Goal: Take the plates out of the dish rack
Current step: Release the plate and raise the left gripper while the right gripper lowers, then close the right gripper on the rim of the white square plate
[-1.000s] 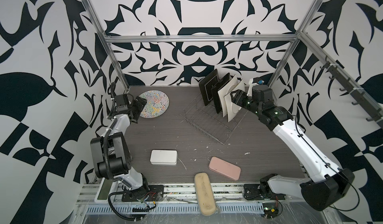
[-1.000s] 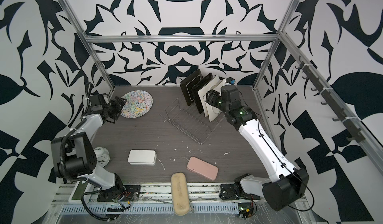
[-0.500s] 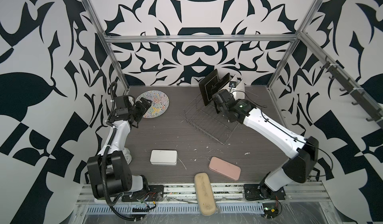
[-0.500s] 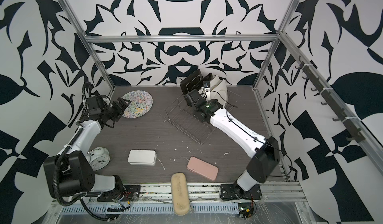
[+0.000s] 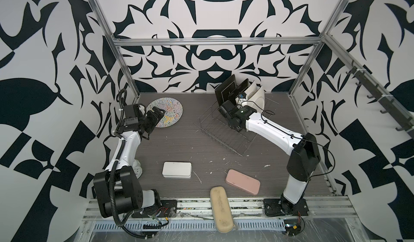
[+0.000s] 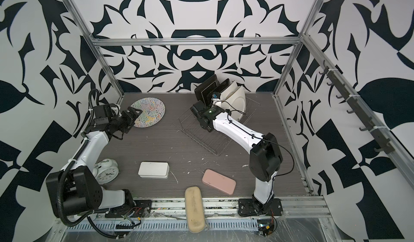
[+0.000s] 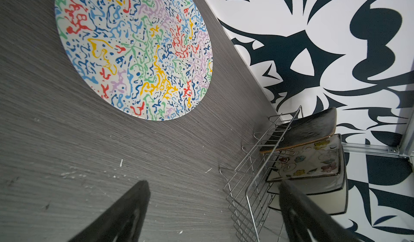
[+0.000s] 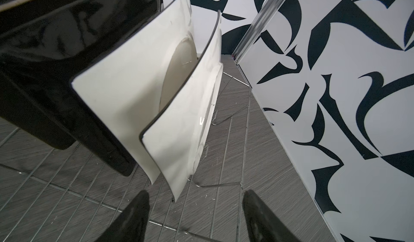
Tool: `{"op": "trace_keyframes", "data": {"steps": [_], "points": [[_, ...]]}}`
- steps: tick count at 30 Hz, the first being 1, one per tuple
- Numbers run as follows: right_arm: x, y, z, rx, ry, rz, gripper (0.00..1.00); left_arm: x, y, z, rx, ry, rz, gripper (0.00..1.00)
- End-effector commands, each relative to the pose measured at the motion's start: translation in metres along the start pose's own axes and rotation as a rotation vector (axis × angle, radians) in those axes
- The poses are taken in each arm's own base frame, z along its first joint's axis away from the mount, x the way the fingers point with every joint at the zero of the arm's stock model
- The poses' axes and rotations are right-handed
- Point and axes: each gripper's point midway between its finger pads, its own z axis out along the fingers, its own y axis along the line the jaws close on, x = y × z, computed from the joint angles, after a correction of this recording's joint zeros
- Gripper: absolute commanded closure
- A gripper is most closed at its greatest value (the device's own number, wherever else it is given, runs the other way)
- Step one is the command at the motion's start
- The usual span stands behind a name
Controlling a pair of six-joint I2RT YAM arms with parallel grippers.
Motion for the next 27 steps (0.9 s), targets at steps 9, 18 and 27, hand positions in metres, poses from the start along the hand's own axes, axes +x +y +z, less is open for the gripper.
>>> {"op": "trace_keyframes", "data": {"steps": [9, 18, 27], "points": [[-0.015, 0.012, 0.013, 0.073, -0.058, -0.010, 0.35, 0.005, -0.003, -0.009, -0.003, 0.008, 0.032, 0.06], [-0.018, 0.003, 0.021, 0.127, -0.070, -0.023, 0.44, 0.004, -0.005, -0.010, 0.007, 0.005, 0.022, 0.06], [-0.013, -0.009, 0.042, 0.173, -0.050, -0.005, 0.45, 0.001, -0.010, -0.010, 0.019, 0.005, 0.014, 0.06]]}}
